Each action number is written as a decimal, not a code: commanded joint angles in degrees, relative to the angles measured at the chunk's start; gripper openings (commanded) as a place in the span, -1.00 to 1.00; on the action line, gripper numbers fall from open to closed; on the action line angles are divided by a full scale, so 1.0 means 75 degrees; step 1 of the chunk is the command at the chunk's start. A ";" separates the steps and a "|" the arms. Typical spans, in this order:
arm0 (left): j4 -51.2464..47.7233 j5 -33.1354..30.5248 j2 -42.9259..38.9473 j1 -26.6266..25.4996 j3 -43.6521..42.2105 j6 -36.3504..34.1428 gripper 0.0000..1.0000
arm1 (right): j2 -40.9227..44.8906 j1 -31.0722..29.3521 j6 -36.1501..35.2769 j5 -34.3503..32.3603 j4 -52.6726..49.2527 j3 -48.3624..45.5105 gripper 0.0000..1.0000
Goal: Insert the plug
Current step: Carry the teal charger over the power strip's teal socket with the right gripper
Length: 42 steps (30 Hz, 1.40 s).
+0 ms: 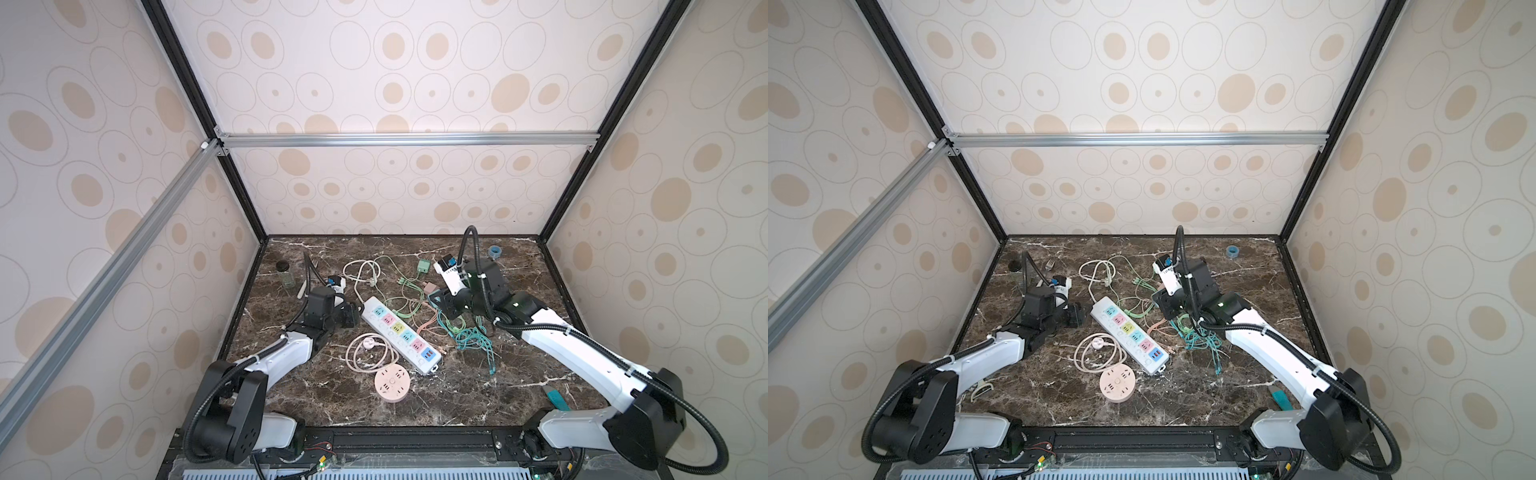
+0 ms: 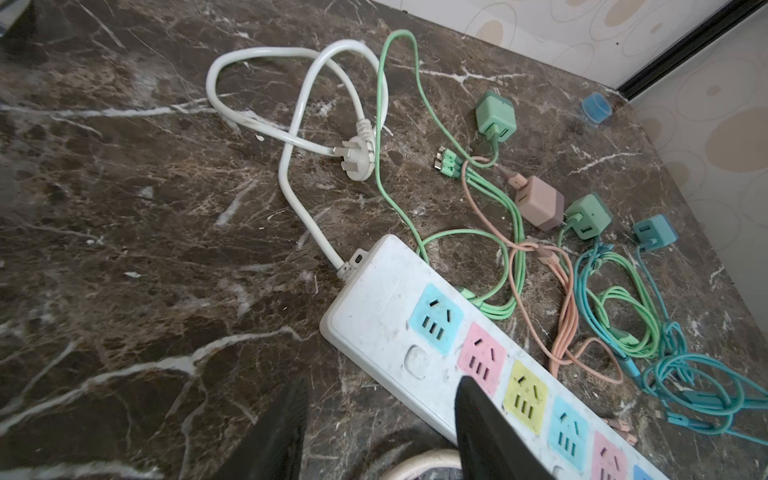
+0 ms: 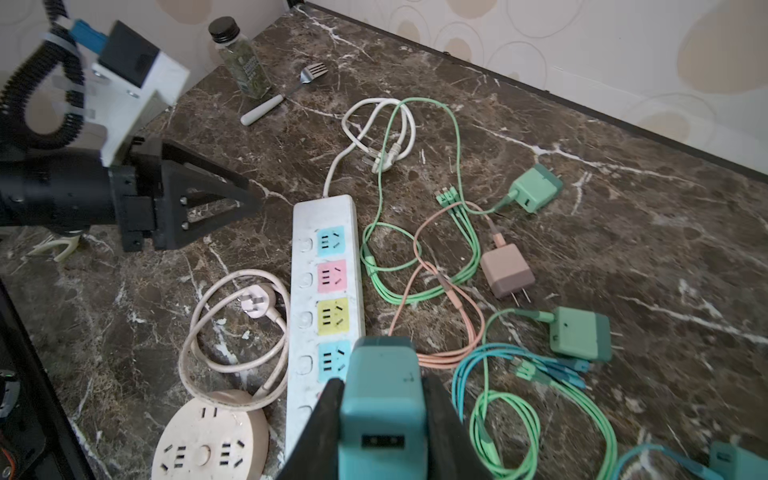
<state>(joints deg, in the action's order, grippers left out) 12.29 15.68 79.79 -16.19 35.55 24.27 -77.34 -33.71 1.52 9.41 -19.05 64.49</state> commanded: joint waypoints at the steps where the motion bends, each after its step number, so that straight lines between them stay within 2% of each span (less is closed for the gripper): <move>1: 0.0345 0.0273 0.0367 0.0088 0.0343 -0.0271 0.14 | -0.0586 0.0050 -0.0508 0.0838 0.0337 0.0564 -0.89; 10: 0.0462 0.0324 0.1220 0.0199 0.0695 -0.0266 0.08 | -0.2213 0.0063 -0.0842 0.1381 0.0144 0.1818 -0.89; 20: 0.1039 0.0904 0.1844 0.0339 0.0882 -0.0119 -0.07 | -0.3518 0.0002 -0.1170 0.1638 -0.0154 0.2781 -0.87; 42: 0.0970 0.1120 0.2680 0.0381 0.1059 -0.0008 -0.25 | -0.4900 -0.0568 -0.1664 0.1440 -0.0767 0.4063 -0.88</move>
<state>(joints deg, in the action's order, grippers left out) 19.92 23.57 99.00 -13.58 41.71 24.21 -112.60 -37.56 -9.15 20.32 -23.29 93.32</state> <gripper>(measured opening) 0.374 0.284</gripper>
